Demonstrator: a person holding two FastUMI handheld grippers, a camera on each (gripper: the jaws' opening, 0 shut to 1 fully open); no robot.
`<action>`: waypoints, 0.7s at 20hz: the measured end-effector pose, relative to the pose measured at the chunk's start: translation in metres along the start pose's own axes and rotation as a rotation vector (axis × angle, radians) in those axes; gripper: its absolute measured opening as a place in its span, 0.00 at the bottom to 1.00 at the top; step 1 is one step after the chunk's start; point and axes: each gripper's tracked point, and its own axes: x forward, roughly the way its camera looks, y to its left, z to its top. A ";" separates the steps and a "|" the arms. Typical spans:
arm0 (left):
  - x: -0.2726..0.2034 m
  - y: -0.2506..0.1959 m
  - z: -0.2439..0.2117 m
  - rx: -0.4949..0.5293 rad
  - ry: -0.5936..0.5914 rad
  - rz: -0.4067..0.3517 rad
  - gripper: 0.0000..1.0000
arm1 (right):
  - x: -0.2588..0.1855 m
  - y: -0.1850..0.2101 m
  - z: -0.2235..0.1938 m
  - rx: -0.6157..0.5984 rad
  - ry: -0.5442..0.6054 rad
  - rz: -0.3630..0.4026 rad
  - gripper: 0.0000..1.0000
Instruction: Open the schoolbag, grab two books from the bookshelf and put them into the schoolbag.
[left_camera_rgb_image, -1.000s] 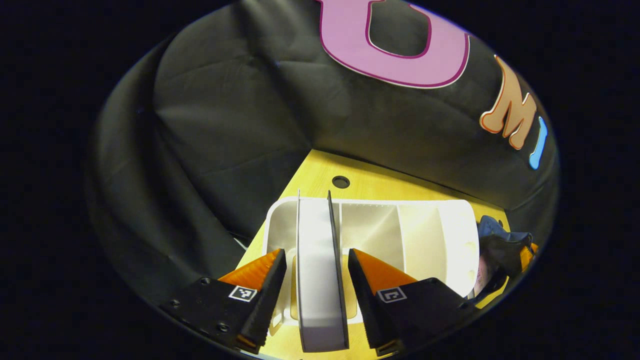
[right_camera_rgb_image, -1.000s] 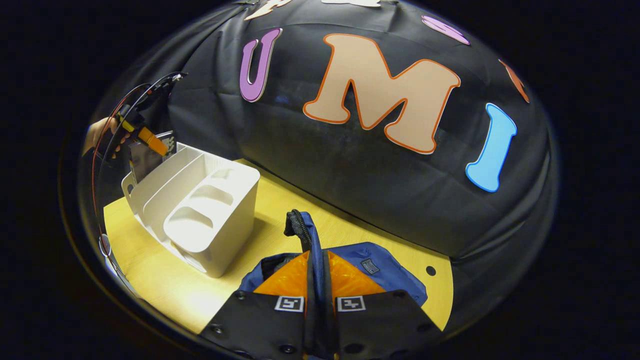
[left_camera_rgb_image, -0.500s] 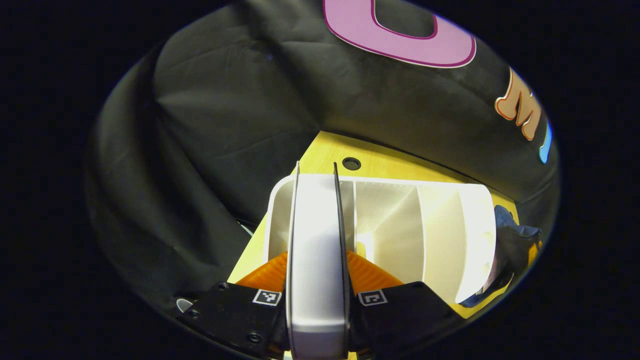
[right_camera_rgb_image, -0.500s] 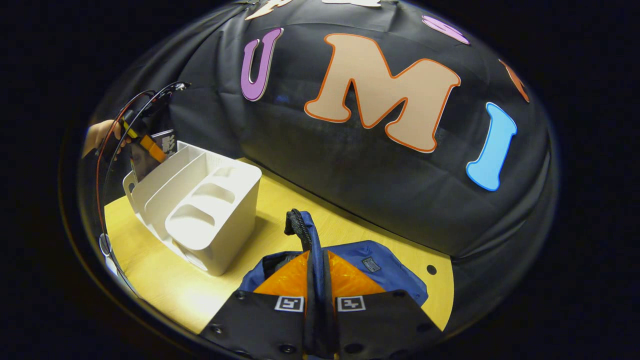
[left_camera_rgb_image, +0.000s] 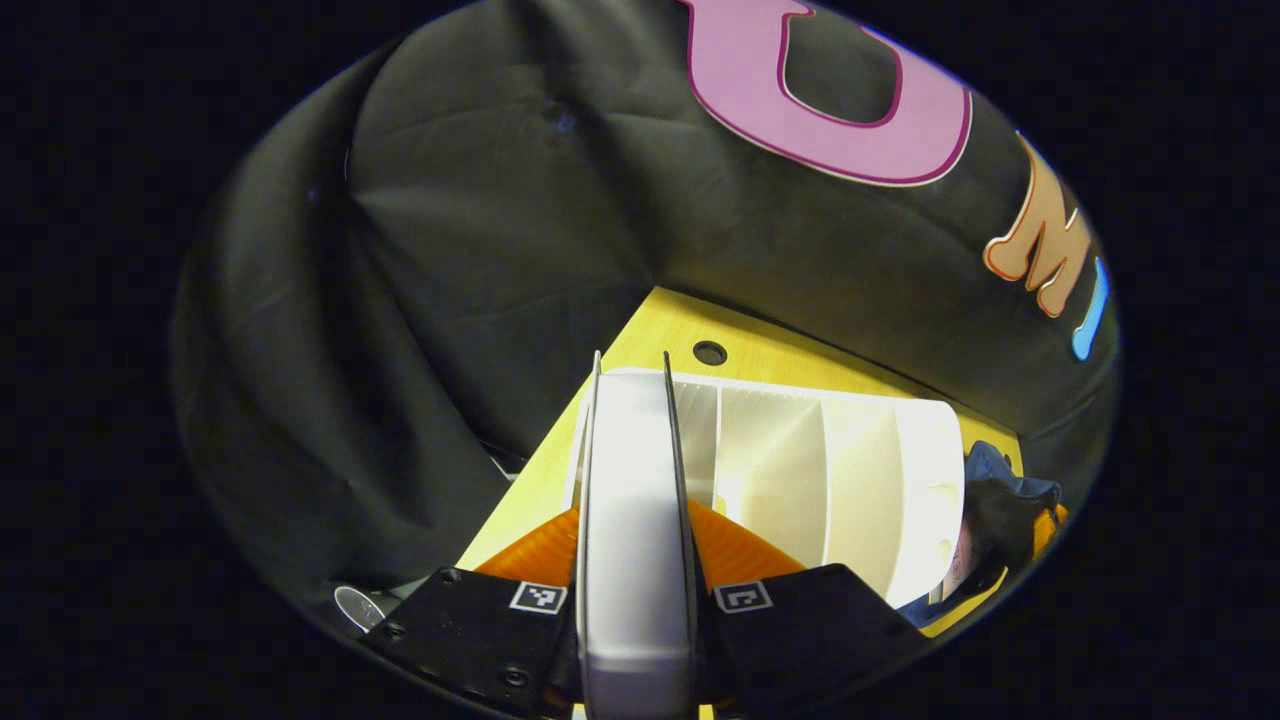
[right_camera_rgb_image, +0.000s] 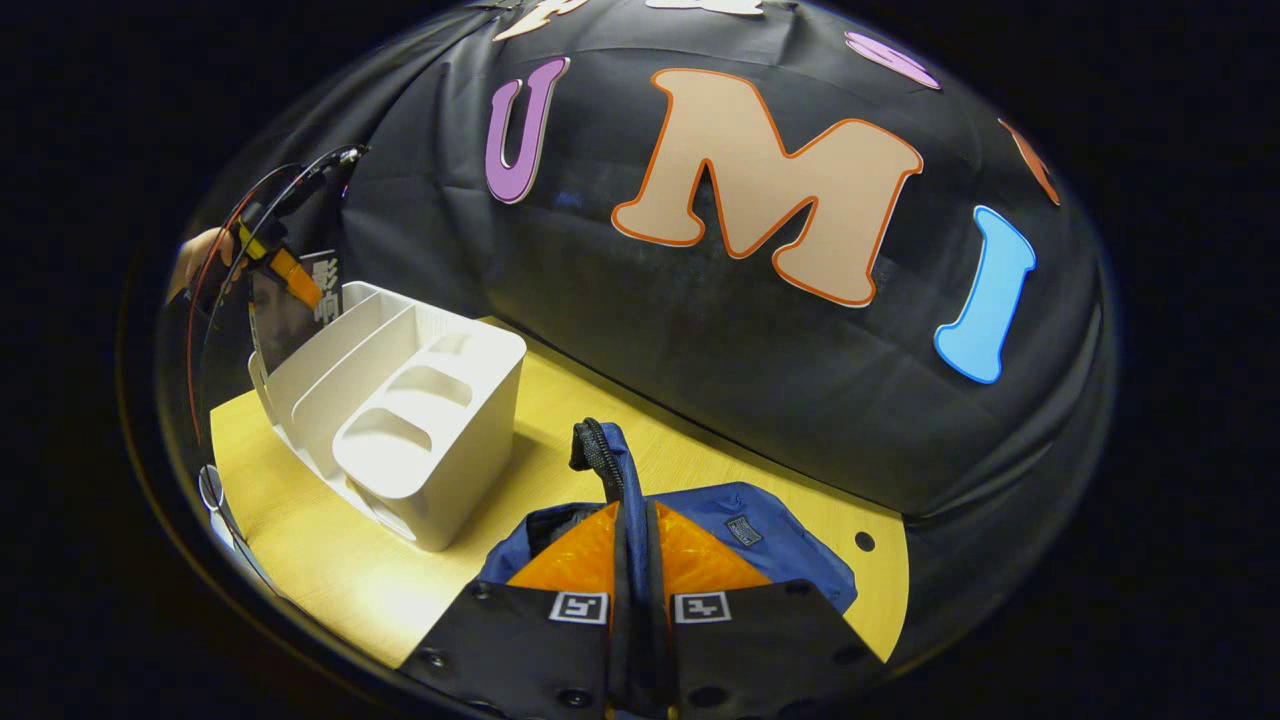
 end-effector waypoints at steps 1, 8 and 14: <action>-0.006 0.000 0.006 0.004 -0.022 -0.006 0.38 | 0.000 0.001 -0.001 -0.003 0.000 0.004 0.10; -0.049 -0.005 0.047 0.027 -0.151 -0.019 0.38 | -0.002 0.002 -0.001 -0.010 -0.006 0.009 0.10; -0.093 -0.010 0.068 0.028 -0.237 -0.031 0.37 | -0.004 0.001 -0.001 -0.008 -0.011 0.014 0.10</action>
